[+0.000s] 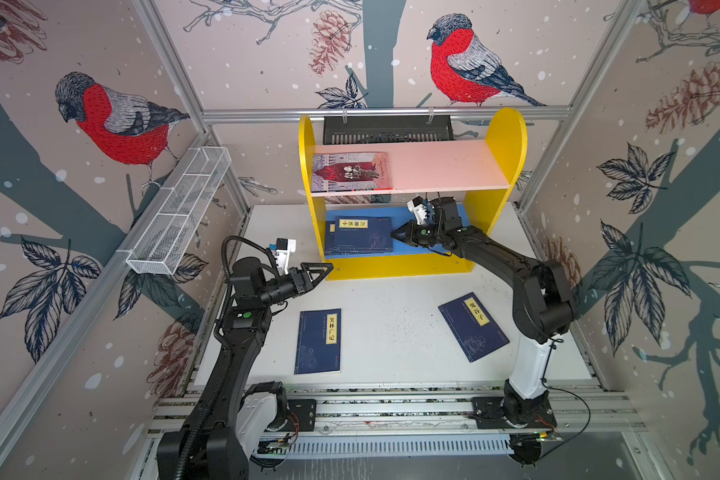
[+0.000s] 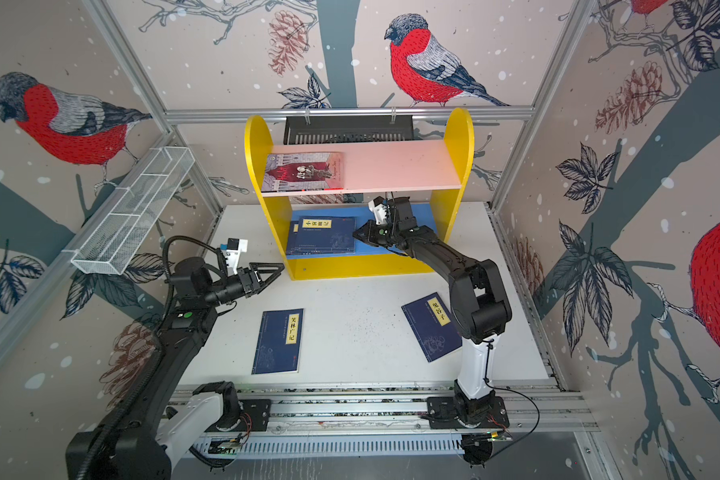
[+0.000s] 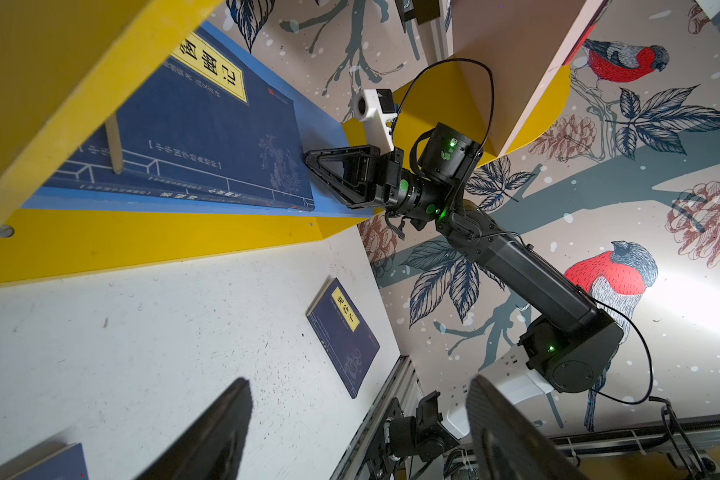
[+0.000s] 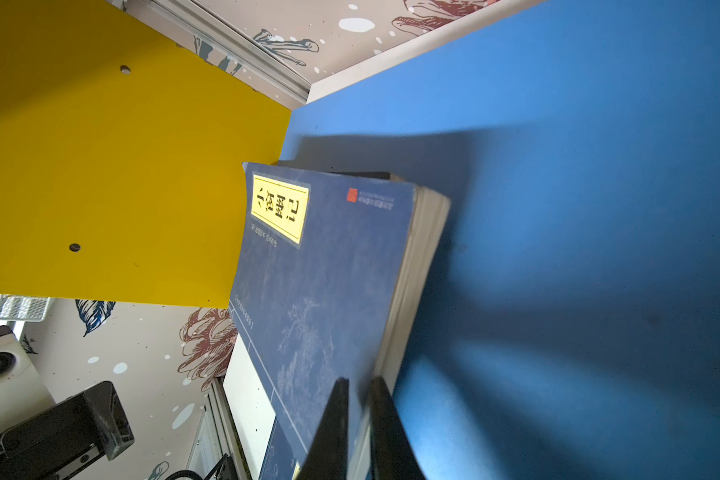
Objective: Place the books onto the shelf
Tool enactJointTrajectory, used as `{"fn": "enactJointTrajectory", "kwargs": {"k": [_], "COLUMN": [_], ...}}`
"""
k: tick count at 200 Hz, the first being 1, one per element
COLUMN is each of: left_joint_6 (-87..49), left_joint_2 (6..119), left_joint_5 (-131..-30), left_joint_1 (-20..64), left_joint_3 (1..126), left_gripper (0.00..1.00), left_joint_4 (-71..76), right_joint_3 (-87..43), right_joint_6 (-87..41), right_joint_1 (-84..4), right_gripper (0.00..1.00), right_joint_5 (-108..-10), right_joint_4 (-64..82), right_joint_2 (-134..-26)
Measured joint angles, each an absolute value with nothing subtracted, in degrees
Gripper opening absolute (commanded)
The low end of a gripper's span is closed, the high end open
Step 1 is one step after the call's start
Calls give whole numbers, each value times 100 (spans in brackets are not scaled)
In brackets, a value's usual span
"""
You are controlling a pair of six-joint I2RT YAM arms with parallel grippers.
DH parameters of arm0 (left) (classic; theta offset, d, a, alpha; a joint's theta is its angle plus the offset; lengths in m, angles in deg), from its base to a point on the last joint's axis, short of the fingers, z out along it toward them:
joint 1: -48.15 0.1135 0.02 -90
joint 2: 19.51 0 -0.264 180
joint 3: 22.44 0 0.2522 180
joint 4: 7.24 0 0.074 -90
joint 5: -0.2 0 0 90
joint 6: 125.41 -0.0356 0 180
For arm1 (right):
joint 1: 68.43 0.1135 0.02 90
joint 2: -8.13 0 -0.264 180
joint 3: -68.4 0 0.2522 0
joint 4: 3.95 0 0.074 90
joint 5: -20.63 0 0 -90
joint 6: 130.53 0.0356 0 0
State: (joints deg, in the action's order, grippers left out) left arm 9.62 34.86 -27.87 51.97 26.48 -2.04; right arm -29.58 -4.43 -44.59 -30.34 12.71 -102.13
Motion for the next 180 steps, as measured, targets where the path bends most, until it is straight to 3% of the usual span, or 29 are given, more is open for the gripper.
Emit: {"fn": "enactJointTrajectory", "kwargs": {"k": [180], "left_joint_6": [962], "left_joint_2": [3462], "left_joint_5": [-2783], "left_joint_1": [5197], "left_joint_3": [2615], "left_gripper": [82], "left_joint_4": [-221], "right_joint_3": [-3133], "right_joint_6": [-443], "right_joint_1": [-4350], "right_gripper": [16], "right_joint_5": [-3030], "right_joint_4": [1269], "right_joint_2": [-10359]}}
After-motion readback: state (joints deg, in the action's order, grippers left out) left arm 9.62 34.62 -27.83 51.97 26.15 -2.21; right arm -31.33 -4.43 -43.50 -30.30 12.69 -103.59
